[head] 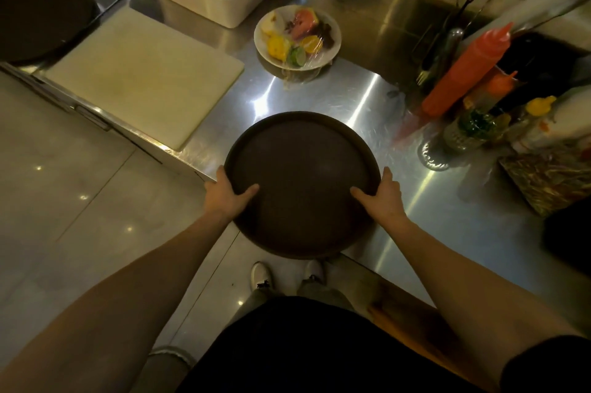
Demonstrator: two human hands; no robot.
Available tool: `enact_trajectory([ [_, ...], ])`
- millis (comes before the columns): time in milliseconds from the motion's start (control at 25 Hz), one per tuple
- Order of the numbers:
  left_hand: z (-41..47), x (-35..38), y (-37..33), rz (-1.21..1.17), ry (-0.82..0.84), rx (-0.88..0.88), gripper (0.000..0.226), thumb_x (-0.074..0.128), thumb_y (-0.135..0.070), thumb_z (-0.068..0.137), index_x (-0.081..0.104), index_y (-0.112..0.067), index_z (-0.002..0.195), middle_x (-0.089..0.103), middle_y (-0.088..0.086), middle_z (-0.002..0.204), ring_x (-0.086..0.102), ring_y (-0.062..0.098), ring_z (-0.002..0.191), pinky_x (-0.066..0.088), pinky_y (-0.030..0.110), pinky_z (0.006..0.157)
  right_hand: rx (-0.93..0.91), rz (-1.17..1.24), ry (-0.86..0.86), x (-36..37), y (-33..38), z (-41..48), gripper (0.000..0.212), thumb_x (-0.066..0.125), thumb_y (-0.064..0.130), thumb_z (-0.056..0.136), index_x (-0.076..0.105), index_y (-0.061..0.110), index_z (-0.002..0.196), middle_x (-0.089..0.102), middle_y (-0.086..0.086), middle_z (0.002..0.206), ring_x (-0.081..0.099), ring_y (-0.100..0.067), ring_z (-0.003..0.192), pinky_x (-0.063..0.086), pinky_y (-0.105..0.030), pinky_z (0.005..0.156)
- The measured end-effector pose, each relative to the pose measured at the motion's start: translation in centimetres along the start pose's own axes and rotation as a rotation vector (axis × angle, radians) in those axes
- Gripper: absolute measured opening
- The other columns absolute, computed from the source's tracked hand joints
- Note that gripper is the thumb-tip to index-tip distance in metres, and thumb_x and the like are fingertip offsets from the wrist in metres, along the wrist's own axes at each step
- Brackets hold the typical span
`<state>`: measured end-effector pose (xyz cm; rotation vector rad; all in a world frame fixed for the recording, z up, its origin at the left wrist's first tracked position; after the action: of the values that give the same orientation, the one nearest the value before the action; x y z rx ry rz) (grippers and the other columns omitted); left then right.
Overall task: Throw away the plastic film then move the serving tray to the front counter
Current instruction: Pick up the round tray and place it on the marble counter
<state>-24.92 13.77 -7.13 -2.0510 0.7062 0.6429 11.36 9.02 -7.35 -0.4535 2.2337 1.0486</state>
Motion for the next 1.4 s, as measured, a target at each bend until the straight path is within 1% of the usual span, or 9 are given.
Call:
enact_trajectory([
  [120,-0.7,-0.5,-1.0,-0.005,-0.116,0.014,0.09,0.07,-0.056,0.077,0.029,-0.015,0.146,0.039,0.02,0.142,0.048,0.039,0.124,0.047,0.047,0.095,-0.076,0.019,-0.1,-1.6,1.0,0.2,0.083,0.073,0.046,0.079,0.032,0.011,0.142,0.04,-0.018,0.134,0.051,-0.037,0.119,0.046,-0.043,0.096],
  [200,-1.0,-1.0,-1.5,-0.029,-0.175,0.02,0.089,0.071,-0.057,0.076,0.032,-0.015,0.144,0.042,0.019,0.14,0.05,0.038,0.122,0.048,0.046,0.094,-0.11,0.056,-0.122,-2.3,1.6,0.7,0.077,0.075,0.047,0.077,0.04,0.013,0.136,0.043,-0.016,0.127,0.054,-0.035,0.113,0.047,-0.043,0.095],
  [400,-2.4,-3.3,-2.2,-0.085,-0.31,0.008,0.09,0.073,-0.051,0.077,0.03,-0.015,0.147,0.038,0.018,0.143,0.046,0.037,0.126,0.046,0.047,0.098,-0.214,0.119,-0.111,-3.2,4.5,1.6,0.081,0.077,0.047,0.074,0.038,0.016,0.138,0.041,-0.013,0.128,0.053,-0.032,0.114,0.048,-0.043,0.097],
  [520,-3.5,-5.8,-2.3,-0.138,-0.402,-0.013,0.091,0.074,-0.05,0.077,0.029,-0.015,0.148,0.037,0.018,0.143,0.045,0.036,0.127,0.045,0.046,0.099,-0.299,0.131,-0.099,-3.2,8.0,1.8,0.08,0.077,0.045,0.076,0.037,0.018,0.14,0.04,-0.012,0.133,0.05,-0.029,0.118,0.045,-0.037,0.096],
  [680,-5.0,-9.6,-0.9,-0.203,-0.532,-0.031,0.091,0.075,-0.05,0.076,0.03,-0.016,0.148,0.037,0.015,0.144,0.044,0.033,0.128,0.043,0.042,0.099,-0.393,0.127,-0.085,-2.2,13.3,1.6,0.08,0.076,0.045,0.076,0.036,0.02,0.141,0.039,-0.011,0.136,0.047,-0.029,0.123,0.044,-0.037,0.098],
  [1040,-6.8,-21.1,9.7,-0.335,-0.744,-0.168,0.093,0.077,-0.049,0.074,0.029,-0.018,0.148,0.036,0.014,0.144,0.045,0.033,0.128,0.045,0.045,0.101,-0.663,0.095,0.052,8.4,28.1,-3.0,0.078,0.076,0.046,0.077,0.039,0.019,0.139,0.042,-0.01,0.132,0.05,-0.026,0.117,0.039,-0.026,0.086],
  [1160,-7.1,-25.5,13.6,-0.372,-0.799,-0.186,0.091,0.077,-0.046,0.075,0.031,-0.017,0.147,0.036,0.014,0.144,0.046,0.032,0.127,0.044,0.042,0.101,-0.729,0.079,0.072,12.8,32.7,-5.2,0.077,0.076,0.047,0.077,0.04,0.018,0.139,0.043,-0.011,0.13,0.051,-0.027,0.116,0.043,-0.028,0.089],
  [1280,-7.3,-30.6,18.1,-0.402,-0.85,-0.196,0.09,0.077,-0.046,0.076,0.031,-0.016,0.147,0.036,0.014,0.143,0.046,0.032,0.127,0.044,0.041,0.1,-0.769,0.04,0.103,18.1,37.8,-7.8,0.083,0.075,0.05,0.076,0.036,0.018,0.142,0.042,-0.011,0.134,0.051,-0.029,0.119,0.047,-0.035,0.095],
  [1400,-6.7,-34.6,21.8,-0.421,-0.872,-0.205,0.091,0.077,-0.047,0.075,0.031,-0.016,0.147,0.036,0.014,0.143,0.045,0.032,0.127,0.044,0.041,0.099,-0.792,0.03,0.109,22.2,42.2,-9.9,0.082,0.074,0.049,0.077,0.036,0.017,0.142,0.042,-0.011,0.133,0.053,-0.029,0.116,0.049,-0.036,0.093],
])
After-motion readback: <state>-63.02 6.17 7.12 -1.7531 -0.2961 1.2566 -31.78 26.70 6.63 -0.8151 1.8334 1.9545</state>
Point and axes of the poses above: each hand's wrist, its own z-axis towards the middle knuckle, its own x-axis out of the palm, y = z × x, the point moved 9 cm from there along z, towards the middle knuckle
